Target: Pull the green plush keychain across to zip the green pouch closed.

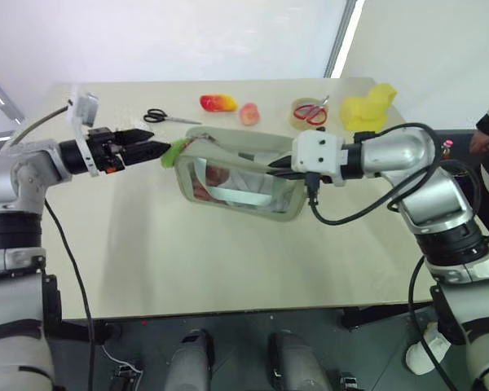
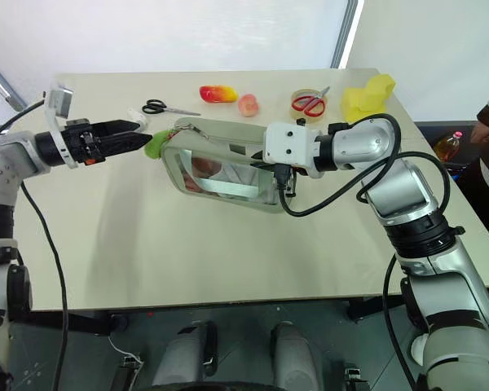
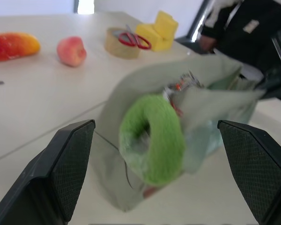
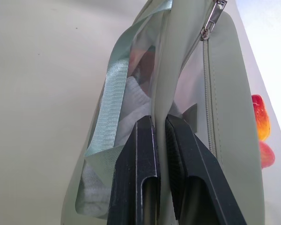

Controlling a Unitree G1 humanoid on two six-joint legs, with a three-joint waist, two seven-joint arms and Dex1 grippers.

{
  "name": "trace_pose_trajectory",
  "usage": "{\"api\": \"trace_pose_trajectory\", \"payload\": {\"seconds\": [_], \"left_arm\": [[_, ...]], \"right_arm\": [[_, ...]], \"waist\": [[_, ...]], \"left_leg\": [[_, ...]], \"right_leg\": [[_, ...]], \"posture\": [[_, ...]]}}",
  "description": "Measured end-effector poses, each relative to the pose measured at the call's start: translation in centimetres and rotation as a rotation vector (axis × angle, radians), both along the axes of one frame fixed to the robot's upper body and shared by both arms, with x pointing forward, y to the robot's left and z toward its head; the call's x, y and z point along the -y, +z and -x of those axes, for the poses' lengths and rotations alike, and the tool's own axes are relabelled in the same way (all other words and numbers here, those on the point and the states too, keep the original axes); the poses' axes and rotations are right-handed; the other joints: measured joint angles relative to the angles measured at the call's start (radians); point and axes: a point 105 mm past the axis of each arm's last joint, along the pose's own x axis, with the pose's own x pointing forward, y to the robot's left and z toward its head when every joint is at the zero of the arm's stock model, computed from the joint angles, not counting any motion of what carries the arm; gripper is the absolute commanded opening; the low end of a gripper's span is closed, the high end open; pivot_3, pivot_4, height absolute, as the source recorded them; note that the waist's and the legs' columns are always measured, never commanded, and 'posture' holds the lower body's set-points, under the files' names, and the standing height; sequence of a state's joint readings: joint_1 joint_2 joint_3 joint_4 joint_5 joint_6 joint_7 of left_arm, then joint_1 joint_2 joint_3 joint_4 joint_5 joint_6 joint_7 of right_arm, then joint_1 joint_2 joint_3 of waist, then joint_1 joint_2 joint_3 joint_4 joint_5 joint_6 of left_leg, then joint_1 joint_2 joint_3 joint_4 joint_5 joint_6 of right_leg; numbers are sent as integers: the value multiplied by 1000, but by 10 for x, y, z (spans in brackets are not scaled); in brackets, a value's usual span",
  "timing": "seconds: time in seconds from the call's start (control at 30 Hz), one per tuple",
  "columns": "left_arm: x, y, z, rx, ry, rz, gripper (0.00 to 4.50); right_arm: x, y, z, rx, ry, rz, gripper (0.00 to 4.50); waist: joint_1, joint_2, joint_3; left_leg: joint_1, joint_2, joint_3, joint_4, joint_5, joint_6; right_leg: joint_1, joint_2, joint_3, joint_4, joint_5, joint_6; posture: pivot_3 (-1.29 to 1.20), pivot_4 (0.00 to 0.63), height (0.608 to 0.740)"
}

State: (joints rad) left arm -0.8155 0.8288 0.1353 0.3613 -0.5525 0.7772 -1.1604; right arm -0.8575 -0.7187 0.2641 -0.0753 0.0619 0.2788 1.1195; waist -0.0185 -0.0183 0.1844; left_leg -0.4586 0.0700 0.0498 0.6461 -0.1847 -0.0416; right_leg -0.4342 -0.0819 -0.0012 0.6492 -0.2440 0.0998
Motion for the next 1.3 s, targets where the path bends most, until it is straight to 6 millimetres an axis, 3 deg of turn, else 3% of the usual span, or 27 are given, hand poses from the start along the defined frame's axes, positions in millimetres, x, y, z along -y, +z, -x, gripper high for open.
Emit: {"api": "trace_pose_trajectory", "payload": {"seconds": [0.17, 0.3, 0.4, 0.6, 0.63, 0.73, 0.83, 0.97, 1.07, 1.13, 1.2, 1.3], "left_arm": [[2, -18, 5, -29, -30, -88, 4500], [11, -19, -1, -3, -38, -92, 4500], [24, -15, -5, 21, -59, -84, 3574], [24, -13, -7, 29, -61, -96, 416], [23, -12, -6, 28, -60, -99, 62], [20, -5, -6, 40, -61, -106, 62], [21, 18, -8, 97, -63, -108, 62], [37, 39, -6, 168, -109, -106, 62], [64, 34, -3, 194, -194, -144, 62], [80, 22, -2, 249, -249, -259, 62], [87, 8, -3, 291, -278, -348, 62], [86, 7, -7, 350, -273, -402, 62]], "right_arm": [[1, 0, -1, 0, -7, -4, 76], [1, 0, -1, -5, -12, -7, 76], [0, 0, -1, -8, -14, -12, 0], [0, -1, -1, -16, -24, -17, 0], [0, -1, -1, -18, -26, -18, 0], [0, -2, 0, -18, -26, -18, 0], [1, -2, 0, -17, -28, -19, 0], [1, -2, -1, -15, -29, -20, 0], [0, -1, -1, -11, -32, -25, 0], [-1, -1, -1, -12, -29, -28, 0], [-2, -2, -1, -16, -30, -29, 0], [-2, -2, -2, -20, -38, -35, 0]], "waist": [[2, 0, 0], [4, 0, 0], [3, 0, 0], [0, 0, 0], [0, 0, 0], [2, 0, 0], [3, 0, 0], [3, 0, 0], [3, 0, 0], [0, 0, 0], [-1, 0, 0], [1, 0, 0]], "left_leg": [[0, 0, 0, 1, 0, -1], [0, 0, 0, 2, 1, -1], [0, 0, 0, 2, 1, -1], [0, 0, 0, 0, 1, -1], [0, 0, 0, 0, 1, -1], [0, 0, 0, 1, 1, -1], [0, 0, 0, 2, 1, -1], [0, 0, 0, 1, 1, -1], [0, 0, 0, 1, 1, -1], [0, 0, 0, 1, 1, -1], [1, 0, 0, 1, 1, -1], [1, 0, 0, 1, 1, -1]], "right_leg": [[1, 0, 0, 0, 1, -3], [1, 0, 0, 0, 1, -3], [1, 0, 0, 0, 1, -3], [0, 0, 0, 0, 1, -2], [0, 0, 0, 0, 1, -2], [0, 0, 0, 0, 1, -2], [0, 0, 0, 0, 1, -3], [1, 0, 0, -1, 1, -3], [1, 0, 0, -1, 1, -2], [1, 0, 0, -1, 1, -2], [1, 0, 0, 0, 1, -2], [1, 0, 0, 0, 1, -3]], "posture": [[0, 150, 740], [0, 150, 740], [0, 150, 740], [0, 150, 740], [0, 150, 740], [0, 150, 740], [0, 150, 740], [0, 150, 740], [0, 150, 740], [0, 150, 740], [0, 150, 740], [0, 150, 740]]}}
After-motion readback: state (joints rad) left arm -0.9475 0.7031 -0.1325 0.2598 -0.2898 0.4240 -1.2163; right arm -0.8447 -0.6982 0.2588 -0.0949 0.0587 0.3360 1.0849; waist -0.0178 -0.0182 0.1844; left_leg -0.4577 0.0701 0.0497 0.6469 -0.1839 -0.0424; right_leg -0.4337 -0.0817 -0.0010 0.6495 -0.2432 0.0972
